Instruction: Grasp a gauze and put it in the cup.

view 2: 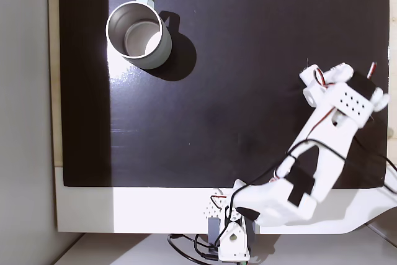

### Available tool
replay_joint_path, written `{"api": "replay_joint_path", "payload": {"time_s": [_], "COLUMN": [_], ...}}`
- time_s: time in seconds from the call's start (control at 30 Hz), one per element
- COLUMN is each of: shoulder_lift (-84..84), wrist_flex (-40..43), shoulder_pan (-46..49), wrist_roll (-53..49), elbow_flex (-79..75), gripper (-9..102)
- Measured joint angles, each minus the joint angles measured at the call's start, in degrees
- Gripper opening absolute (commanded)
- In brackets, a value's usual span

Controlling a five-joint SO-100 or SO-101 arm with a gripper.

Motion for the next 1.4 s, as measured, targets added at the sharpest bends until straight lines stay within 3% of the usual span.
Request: {"api": "replay_joint_path", "payload": {"time_s": [0.3, 0.53, 0.87, 1.4], "shoulder_lift": [-6.7, -8.3, -9.6, 6.0], "wrist_flex": [3.3, 3.9, 8.3, 27.1], "shoulder_pan": [-1.4, -1.2, -0.1, -7.8], "wrist_roll": [0.2, 0.4, 0.1, 1.4], "elbow_flex": [-9.1, -11.3, -15.5, -32.3], "gripper": [24, 0, 0, 2]}}
